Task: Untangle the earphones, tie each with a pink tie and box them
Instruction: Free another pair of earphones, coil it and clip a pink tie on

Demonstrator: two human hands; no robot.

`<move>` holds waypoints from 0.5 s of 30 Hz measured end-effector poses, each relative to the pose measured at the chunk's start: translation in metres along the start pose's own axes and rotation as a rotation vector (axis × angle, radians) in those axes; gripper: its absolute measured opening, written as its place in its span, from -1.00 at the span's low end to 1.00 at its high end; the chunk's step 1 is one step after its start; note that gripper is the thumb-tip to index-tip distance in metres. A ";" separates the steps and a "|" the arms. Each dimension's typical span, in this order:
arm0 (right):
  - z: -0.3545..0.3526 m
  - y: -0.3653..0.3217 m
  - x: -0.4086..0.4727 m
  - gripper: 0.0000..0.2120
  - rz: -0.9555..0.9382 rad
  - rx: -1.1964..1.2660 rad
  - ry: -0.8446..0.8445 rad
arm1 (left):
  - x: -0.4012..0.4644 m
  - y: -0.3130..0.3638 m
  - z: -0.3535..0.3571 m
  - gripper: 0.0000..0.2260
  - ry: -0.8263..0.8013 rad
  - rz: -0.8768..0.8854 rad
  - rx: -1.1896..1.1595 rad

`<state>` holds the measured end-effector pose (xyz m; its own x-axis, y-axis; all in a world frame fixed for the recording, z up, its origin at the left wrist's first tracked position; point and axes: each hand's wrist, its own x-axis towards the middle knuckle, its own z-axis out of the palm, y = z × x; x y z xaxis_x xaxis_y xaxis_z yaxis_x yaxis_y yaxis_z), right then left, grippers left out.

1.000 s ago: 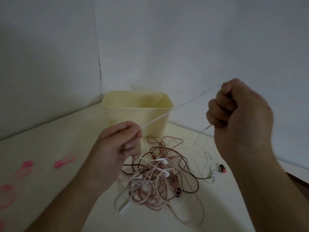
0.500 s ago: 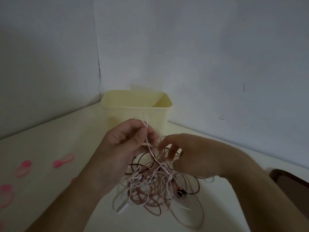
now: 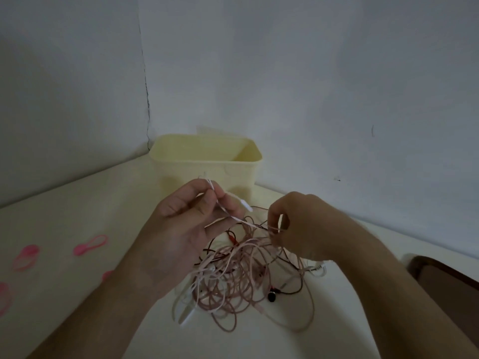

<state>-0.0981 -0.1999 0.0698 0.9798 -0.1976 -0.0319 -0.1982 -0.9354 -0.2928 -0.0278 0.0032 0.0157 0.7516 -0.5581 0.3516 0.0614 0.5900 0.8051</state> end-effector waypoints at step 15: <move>-0.021 0.008 -0.010 -0.80 -0.071 0.224 -0.201 | 0.003 -0.001 -0.001 -0.88 0.077 -0.025 0.027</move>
<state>-0.1101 -0.2119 0.0874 0.9814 -0.0511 -0.1851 -0.1394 -0.8527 -0.5034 -0.0252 0.0018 0.0152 0.7987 -0.5251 0.2938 0.0640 0.5597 0.8262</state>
